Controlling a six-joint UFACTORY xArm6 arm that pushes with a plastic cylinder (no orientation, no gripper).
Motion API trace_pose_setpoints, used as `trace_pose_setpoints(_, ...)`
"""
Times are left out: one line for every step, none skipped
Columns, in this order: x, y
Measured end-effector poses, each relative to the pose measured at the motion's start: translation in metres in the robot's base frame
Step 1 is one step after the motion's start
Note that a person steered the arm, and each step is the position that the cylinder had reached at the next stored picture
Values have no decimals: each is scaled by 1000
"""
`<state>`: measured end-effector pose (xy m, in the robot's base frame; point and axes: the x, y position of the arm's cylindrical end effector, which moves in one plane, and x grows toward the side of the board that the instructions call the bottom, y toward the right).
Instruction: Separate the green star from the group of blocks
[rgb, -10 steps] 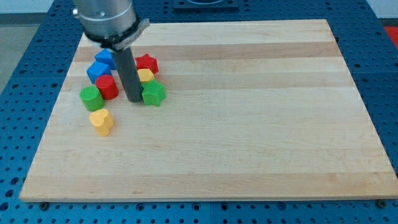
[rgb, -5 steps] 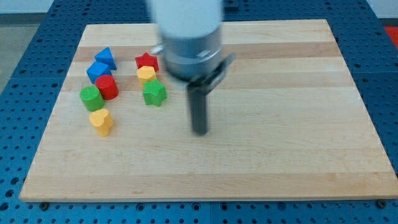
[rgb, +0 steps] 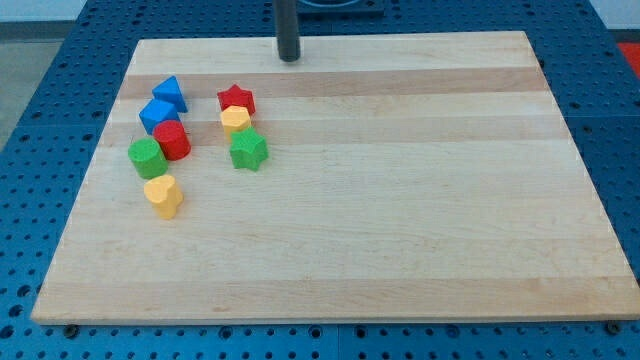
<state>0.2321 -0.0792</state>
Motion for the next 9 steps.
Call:
trace_pose_setpoints(6, -26)
trace_pose_setpoints(33, -32)
trace_pose_setpoints(59, -33)
trace_pose_setpoints(87, -33)
trace_pose_setpoints(121, -33)
trace_pose_setpoints(165, -37)
trace_pose_setpoints(216, -44)
trace_pose_setpoints(269, -50)
trace_pose_setpoints(296, -48)
